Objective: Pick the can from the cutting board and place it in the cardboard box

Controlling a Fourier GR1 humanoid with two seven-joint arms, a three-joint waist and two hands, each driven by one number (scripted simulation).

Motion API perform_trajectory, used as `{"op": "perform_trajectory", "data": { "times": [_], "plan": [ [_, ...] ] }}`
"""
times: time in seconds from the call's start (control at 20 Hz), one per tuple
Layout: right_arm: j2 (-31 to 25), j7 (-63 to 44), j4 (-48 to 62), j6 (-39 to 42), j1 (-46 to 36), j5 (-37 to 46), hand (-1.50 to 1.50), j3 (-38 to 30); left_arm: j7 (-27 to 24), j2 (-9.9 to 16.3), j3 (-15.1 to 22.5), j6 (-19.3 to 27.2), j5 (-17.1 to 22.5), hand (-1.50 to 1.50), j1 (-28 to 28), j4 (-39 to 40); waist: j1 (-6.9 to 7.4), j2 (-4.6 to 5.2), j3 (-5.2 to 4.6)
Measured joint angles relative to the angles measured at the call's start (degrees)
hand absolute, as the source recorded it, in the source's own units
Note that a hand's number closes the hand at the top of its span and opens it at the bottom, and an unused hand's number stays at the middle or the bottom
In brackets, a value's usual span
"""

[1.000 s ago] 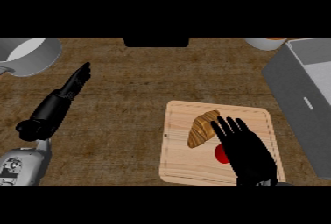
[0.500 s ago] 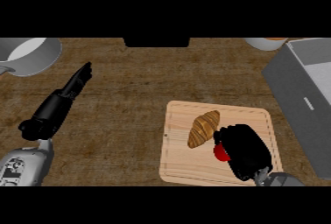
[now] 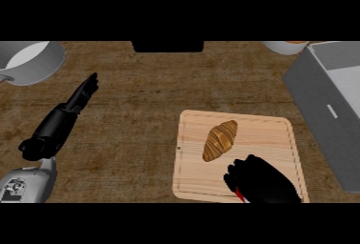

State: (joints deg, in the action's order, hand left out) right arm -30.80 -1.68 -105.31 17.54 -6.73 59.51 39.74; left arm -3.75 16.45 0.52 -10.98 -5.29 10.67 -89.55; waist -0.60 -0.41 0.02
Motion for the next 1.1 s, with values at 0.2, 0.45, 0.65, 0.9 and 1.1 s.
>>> {"op": "perform_trajectory", "data": {
  "times": [0.2,0.45,0.65,0.9,1.1],
  "plan": [
    [-7.51,15.06,-6.57,-3.40,3.88,-2.60,1.50,6.08,0.11,-0.03,-0.23,0.05,0.17,0.00,-0.19,0.01,-0.68,-0.23,0.22],
    [-18.56,31.34,-14.03,-13.03,8.90,-7.26,1.50,4.03,0.09,0.20,-1.02,0.51,0.15,0.00,-0.87,-0.04,-2.08,-0.26,0.36],
    [-26.38,41.33,-18.56,-21.29,12.96,-12.53,1.50,-2.32,0.72,0.46,-1.75,0.87,0.26,0.00,-1.08,-0.46,-3.28,-0.37,0.37],
    [-32.31,49.07,-18.96,-28.04,18.78,-25.60,1.50,-13.26,0.62,0.85,-2.58,0.95,0.54,0.00,-1.59,-0.96,-4.01,-0.21,0.30],
    [-33.71,50.79,-16.00,-28.53,22.69,-39.76,1.50,-22.04,0.60,0.95,-2.70,0.85,0.59,0.00,-1.89,-1.21,-4.05,0.02,0.19]
  ]
}}
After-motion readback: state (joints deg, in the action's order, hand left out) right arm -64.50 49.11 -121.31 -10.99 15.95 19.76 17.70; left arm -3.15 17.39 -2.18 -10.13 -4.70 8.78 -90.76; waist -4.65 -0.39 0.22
